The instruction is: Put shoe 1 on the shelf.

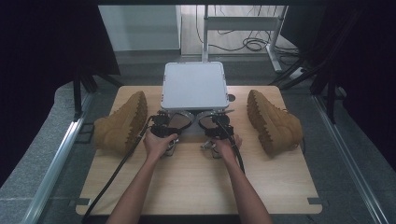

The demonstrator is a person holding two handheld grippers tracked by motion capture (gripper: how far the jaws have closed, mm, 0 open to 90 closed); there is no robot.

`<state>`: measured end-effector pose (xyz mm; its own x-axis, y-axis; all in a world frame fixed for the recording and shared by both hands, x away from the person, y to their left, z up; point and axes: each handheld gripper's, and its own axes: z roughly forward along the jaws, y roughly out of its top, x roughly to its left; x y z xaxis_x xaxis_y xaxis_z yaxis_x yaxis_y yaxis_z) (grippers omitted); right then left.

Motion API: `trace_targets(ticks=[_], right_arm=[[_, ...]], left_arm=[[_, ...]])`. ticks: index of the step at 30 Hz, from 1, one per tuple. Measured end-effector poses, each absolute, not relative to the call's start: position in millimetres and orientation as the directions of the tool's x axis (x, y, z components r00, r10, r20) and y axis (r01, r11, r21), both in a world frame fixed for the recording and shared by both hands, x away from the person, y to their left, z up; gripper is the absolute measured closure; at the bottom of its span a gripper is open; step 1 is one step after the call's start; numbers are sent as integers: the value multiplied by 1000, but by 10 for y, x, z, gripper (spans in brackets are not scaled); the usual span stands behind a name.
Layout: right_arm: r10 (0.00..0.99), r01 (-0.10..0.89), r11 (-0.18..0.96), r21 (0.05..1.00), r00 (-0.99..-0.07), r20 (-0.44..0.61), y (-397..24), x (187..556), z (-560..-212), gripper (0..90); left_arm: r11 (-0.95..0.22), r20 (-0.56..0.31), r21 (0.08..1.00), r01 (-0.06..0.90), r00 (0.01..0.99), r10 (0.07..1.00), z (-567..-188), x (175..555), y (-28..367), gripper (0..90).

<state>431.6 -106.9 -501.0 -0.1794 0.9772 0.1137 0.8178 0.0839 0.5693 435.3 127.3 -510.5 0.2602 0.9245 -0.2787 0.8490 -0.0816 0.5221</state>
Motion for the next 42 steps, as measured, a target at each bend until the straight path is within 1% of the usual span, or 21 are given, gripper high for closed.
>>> trace_targets(ticks=[2, 5, 8, 15, 19, 22, 26, 31, 35, 39, 42], right_arm=[[977, 799, 72, 597, -177, 118, -1070, 4297, -4968, 273], [971, 787, 77, 612, -198, 133, -1053, 4240, -4907, 235], [968, 770, 80, 633, -211, 134, -1058, 4180, -4854, 217], [956, 720, 106, 685, -262, 128, -1135, 3987, -4734, 200], [946, 687, 109, 718, -294, 137, -1272, 3822, -4701, 216], [940, 665, 106, 740, -310, 143, -1395, 3675, -4692, 217], [933, 647, 101, 755, -324, 153, -1533, 3473, -4736, 214], [927, 641, 107, 760, -340, 157, -1616, 3288, -4882, 206], [926, 646, 129, 752, -351, 142, -1618, 3231, -5002, 203], [925, 647, 148, 748, -357, 126, -1590, 3232, -5091, 199], [925, 649, 160, 744, -362, 117, -1565, 3252, -5157, 191]], left_arm=[[-107, -268, 523, 846, 283, 921, -5119, 4330, 1275, 267], [-83, -277, 571, 817, 286, 917, -5050, 4250, 1282, 209], [-104, -263, 603, 791, 321, 910, -4927, 4164, 1307, 188], [-136, -242, 662, 737, 382, 892, -4722, 3894, 1380, 186], [-147, -216, 705, 694, 408, 887, -4695, 3675, 1481, 213], [-151, -210, 718, 680, 418, 884, -4716, 3512, 1575, 217], [-146, -231, 713, 686, 426, 875, -4775, 3349, 1682, 217], [-169, -222, 701, 693, 437, 872, -4893, 3221, 1710, 214], [-192, -199, 692, 696, 439, 876, -4981, 3169, 1700, 212], [-194, -179, 687, 701, 421, 889, -5086, 3118, 1731, 210], [-192, -189, 670, 717, 415, 890, -5187, 3094, 1754, 213]])
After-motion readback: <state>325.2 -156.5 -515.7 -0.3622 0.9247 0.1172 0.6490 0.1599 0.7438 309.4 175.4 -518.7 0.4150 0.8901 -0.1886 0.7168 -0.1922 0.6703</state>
